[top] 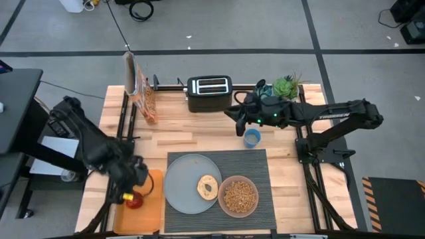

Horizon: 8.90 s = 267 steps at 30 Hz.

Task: Arrange a breakfast setting
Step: Put the red apple on the gray plate

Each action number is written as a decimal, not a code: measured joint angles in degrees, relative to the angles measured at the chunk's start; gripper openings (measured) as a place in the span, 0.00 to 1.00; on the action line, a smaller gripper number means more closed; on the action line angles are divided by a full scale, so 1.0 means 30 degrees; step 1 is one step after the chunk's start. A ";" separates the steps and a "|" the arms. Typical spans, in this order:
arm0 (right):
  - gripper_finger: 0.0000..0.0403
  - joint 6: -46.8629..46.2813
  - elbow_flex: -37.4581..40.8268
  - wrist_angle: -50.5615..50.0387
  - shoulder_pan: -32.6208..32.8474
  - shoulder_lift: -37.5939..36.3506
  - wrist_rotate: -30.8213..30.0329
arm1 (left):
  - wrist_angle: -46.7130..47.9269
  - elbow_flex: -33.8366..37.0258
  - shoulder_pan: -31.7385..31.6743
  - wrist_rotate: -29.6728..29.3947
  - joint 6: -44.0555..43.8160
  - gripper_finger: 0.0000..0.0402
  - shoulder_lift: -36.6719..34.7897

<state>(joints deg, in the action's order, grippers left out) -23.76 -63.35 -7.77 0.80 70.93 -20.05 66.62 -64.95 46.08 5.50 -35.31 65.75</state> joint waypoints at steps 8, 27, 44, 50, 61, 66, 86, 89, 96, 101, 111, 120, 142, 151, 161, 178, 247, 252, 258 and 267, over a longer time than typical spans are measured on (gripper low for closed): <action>0.25 0.1113 0.0000 0.0171 0.0000 -0.0129 -0.0021 | -0.0201 0.0548 0.3300 -0.3612 -0.1245 0.39 0.2177; 0.25 0.1474 0.0000 0.0186 -0.0007 -0.0115 -0.0444 | -0.1992 0.3023 0.7137 -0.4337 -0.5529 0.39 0.2211; 0.25 0.1416 0.0000 0.0138 0.0000 -0.0107 -0.0444 | -0.3143 0.3694 0.7228 -0.4439 -0.5407 0.39 0.2227; 0.25 0.1410 0.0000 0.0130 0.0000 -0.0107 -0.0444 | -0.3195 0.3694 0.7228 -0.4446 -0.5305 0.39 0.2676; 0.25 0.1409 0.0000 0.0133 0.0000 -0.0107 -0.0444 | -0.3495 0.3694 0.7221 -0.4453 -0.5311 0.29 0.2830; 0.25 0.1431 0.0000 0.0130 0.0000 -0.0107 -0.0444 | -0.3486 0.3694 0.7221 -0.4439 -0.5311 0.19 0.2830; 0.26 0.1488 0.0000 0.0130 0.0000 -0.0107 -0.0335 | -0.3035 0.3634 0.7177 -0.3340 -0.5522 0.04 0.2830; 0.26 0.1487 0.0000 0.0130 0.0000 -0.0107 -0.0306 | -0.2982 0.3251 0.7177 -0.2873 -0.5392 0.04 0.2804; 0.26 0.1489 0.0000 0.0130 0.0000 -0.0107 -0.0299 | -0.2271 0.1794 0.6937 -0.2748 -0.5369 0.04 0.2095; 0.26 0.1489 0.0000 0.0135 0.0000 -0.0071 -0.0369 | -0.1293 0.0341 0.5844 -0.2872 -0.5300 0.02 0.1808; 0.25 0.1489 0.0000 0.0650 0.0080 0.0104 -0.0301 | -0.0485 -0.1851 0.3207 -0.4381 -0.3681 0.01 0.1781; 0.26 0.1853 0.0002 0.0389 0.0117 0.0104 0.0073 | -0.0676 0.0798 0.1318 -0.2246 -1.1498 0.14 0.1832; 0.26 0.1780 0.0002 0.0211 0.0211 0.0104 0.0674 | -0.6827 0.7599 0.0395 0.0304 -2.4284 0.77 0.0321; 0.26 0.1926 0.0000 0.0225 0.0187 0.0104 0.0707 | -0.6127 0.7735 0.0853 0.0036 -2.5323 0.78 -0.0120; 0.26 0.1970 0.0000 0.0247 0.0175 0.0103 0.0648 | -0.8261 1.1002 0.1236 -0.1262 -2.8895 0.73 -0.2185; 0.26 0.1955 0.0000 0.0589 0.0180 0.0089 0.0643 | -0.7992 1.3164 0.1439 0.1050 -3.1097 0.57 -0.5308; 0.25 0.1948 0.0000 0.1143 0.0189 0.0089 0.0058 | -1.4397 1.4294 0.1189 0.0088 -3.0368 0.35 -0.2788; 0.25 0.1952 0.0007 0.1143 0.0189 0.0089 0.0058 | -1.5014 1.4287 0.1189 0.0078 -3.0446 0.35 -0.2245; 0.25 0.1976 0.0000 0.1136 0.0189 0.0089 0.0051 | -1.5190 1.4287 0.1189 0.0086 -3.0450 0.24 -0.2168; 0.25 0.2142 0.0000 0.1136 0.0175 0.0089 0.0051 | -1.5976 1.4331 0.1203 0.0115 -3.0227 0.03 -0.2161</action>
<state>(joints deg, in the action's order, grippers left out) -17.33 -63.35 -4.36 1.32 71.20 -19.90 18.69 -21.96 49.69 5.85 -125.99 59.27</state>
